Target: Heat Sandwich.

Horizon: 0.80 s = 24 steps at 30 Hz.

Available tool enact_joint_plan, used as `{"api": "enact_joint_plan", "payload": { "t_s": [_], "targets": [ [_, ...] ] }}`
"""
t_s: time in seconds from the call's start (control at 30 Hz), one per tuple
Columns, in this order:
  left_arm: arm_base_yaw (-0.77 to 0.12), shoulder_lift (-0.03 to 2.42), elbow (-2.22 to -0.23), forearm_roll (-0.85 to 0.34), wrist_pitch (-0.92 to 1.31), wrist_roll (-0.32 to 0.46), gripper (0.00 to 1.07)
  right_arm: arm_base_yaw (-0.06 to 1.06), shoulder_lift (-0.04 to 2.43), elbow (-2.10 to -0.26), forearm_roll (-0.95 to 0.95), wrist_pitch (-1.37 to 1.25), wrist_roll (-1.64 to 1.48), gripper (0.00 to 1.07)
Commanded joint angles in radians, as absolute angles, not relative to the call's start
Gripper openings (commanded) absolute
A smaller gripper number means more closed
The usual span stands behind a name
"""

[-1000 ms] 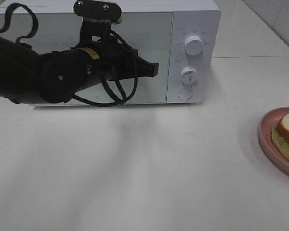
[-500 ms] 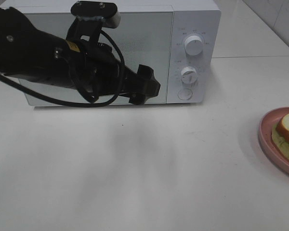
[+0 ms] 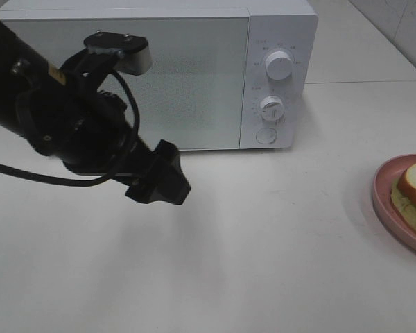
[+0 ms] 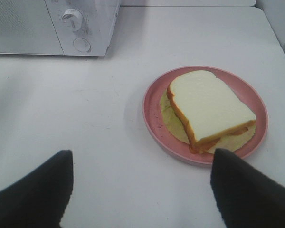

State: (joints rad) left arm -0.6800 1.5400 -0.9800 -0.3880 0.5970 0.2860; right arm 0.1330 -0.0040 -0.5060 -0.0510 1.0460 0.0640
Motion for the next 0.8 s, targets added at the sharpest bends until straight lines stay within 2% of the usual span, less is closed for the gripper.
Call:
{"api": "enact_joint_plan", "payload": {
  "t_s": [0.03, 0.1, 0.2, 0.23, 0.37, 0.43, 0.7, 0.73, 0.8],
  "targets": [
    [-0.620, 1.516, -0.982, -0.385, 0.721, 0.277, 1.04, 0.128, -0.031, -0.504, -0.047, 1.039, 0.052, 0.76],
    [-0.555, 1.498, -0.982, -0.377, 0.797, 0.277, 1.04, 0.128, -0.031, -0.504, -0.047, 1.039, 0.052, 0.76],
    [-0.507, 1.487, -0.982, -0.363, 0.843, 0.277, 1.04, 0.128, -0.031, -0.504, -0.047, 1.039, 0.052, 0.76],
    [-0.462, 1.479, -0.982, -0.350, 0.882, 0.276, 1.04, 0.128, -0.031, -0.504, -0.047, 1.039, 0.052, 0.76],
    [-0.402, 1.472, -0.982, -0.331, 0.931, 0.275, 1.04, 0.128, -0.031, -0.504, -0.047, 1.039, 0.052, 0.76],
    [-0.332, 1.472, -0.982, -0.325, 0.979, 0.275, 1.04, 0.128, -0.031, -0.504, -0.047, 1.039, 0.052, 0.76],
    [-0.193, 1.472, -0.982, -0.307, 1.078, 0.274, 1.04, 0.128, -0.031, -0.504, -0.047, 1.039, 0.052, 0.76],
    [-0.152, 1.472, -0.982, -0.280, 1.103, 0.258, 1.04, 0.128, -0.031, -0.504, -0.047, 1.039, 0.052, 0.76],
    [-0.133, 1.472, -0.982, -0.264, 1.114, 0.245, 1.04, 0.128, -0.031, -0.504, -0.047, 1.039, 0.052, 0.76]
  ]
}}
